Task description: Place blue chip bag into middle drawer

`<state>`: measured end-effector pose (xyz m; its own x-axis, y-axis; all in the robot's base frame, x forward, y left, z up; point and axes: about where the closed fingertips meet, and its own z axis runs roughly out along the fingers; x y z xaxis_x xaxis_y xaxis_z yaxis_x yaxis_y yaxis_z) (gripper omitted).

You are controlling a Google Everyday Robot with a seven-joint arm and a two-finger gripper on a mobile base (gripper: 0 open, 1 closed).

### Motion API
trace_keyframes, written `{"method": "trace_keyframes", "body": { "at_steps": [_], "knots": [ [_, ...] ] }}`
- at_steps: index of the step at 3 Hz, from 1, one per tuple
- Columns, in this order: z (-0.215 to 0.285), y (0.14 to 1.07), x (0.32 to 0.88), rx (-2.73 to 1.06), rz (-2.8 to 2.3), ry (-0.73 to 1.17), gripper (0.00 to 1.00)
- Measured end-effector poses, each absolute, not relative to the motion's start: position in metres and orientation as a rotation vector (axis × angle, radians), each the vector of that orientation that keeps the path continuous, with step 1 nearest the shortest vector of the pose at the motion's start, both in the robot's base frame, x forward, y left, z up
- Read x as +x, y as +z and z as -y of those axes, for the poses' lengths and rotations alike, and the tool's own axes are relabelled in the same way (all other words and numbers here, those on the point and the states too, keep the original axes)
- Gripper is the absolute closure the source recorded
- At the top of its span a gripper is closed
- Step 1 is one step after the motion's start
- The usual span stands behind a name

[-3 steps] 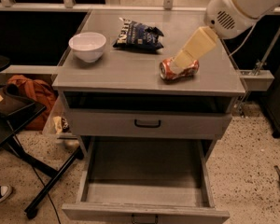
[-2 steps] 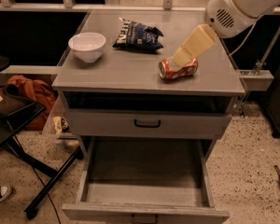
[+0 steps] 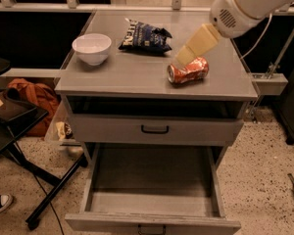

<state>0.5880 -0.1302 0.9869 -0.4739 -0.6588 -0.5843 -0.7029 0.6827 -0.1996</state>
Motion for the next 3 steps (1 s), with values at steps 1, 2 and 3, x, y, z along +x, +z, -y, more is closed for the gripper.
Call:
{"method": "trace_keyframes", "body": {
  "at_steps": [1,2,3],
  "knots": [
    [0.124,0.983,0.645,-0.935,-2.221,0.056,0.00],
    [0.110,0.981,0.706,-0.865,-2.163,0.074,0.00],
    [0.078,0.975,0.753,-0.828,-2.111,0.139,0.00]
  ]
}}
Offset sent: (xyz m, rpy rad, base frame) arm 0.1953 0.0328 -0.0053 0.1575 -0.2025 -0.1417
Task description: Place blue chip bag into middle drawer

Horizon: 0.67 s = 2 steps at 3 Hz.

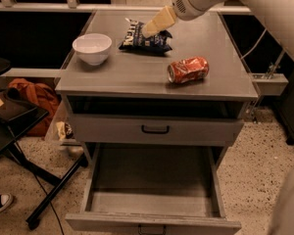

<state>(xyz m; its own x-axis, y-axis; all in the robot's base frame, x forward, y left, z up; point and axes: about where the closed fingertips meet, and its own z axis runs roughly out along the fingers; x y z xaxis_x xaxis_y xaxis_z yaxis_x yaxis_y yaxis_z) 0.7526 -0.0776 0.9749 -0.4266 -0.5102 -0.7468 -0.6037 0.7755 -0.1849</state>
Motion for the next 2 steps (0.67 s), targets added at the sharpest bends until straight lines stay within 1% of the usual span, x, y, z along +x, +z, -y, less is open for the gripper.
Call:
{"method": "trace_keyframes", "body": {
  "at_steps": [1,2],
  "knots": [
    [0.048,0.954,0.790,-0.813,-2.106,0.200,0.00],
    [0.040,0.925,0.818,-0.764,-2.150,0.210,0.00]
  ]
}}
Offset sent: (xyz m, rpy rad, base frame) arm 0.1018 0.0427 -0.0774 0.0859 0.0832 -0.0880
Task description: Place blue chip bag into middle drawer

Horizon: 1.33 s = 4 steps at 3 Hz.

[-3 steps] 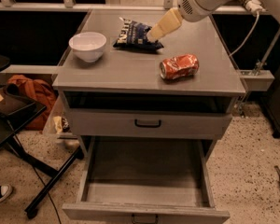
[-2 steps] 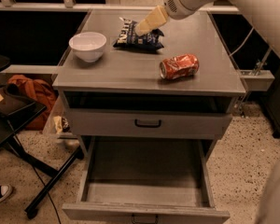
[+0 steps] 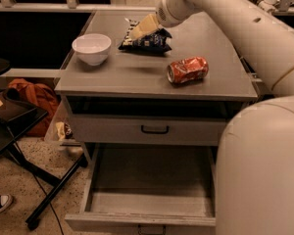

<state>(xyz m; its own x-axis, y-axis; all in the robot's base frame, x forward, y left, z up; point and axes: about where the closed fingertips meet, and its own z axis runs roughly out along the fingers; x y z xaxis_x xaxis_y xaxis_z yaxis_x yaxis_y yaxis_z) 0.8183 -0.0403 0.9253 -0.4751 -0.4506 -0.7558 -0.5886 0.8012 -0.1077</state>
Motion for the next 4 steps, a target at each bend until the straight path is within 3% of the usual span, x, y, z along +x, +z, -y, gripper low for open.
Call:
{"method": "trace_keyframes", "body": {
  "at_steps": [4],
  "knots": [
    [0.022,0.879,0.860,-0.672,-2.173,0.210,0.00]
  ]
}}
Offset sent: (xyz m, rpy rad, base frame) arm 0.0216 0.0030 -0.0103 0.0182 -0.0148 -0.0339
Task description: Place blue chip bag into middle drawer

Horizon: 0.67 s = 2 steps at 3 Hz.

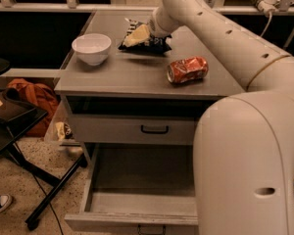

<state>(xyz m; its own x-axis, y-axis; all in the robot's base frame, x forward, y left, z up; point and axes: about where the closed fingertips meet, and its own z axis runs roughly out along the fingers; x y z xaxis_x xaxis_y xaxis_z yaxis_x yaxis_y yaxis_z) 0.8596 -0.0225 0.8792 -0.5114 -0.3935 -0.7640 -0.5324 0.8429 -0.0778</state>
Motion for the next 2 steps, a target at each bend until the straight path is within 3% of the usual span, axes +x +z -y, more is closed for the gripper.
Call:
{"method": "trace_keyframes", "body": {
  "at_steps": [2],
  "knots": [
    [0.000,0.842,0.876,-0.658,-2.173,0.301,0.00]
  ]
}}
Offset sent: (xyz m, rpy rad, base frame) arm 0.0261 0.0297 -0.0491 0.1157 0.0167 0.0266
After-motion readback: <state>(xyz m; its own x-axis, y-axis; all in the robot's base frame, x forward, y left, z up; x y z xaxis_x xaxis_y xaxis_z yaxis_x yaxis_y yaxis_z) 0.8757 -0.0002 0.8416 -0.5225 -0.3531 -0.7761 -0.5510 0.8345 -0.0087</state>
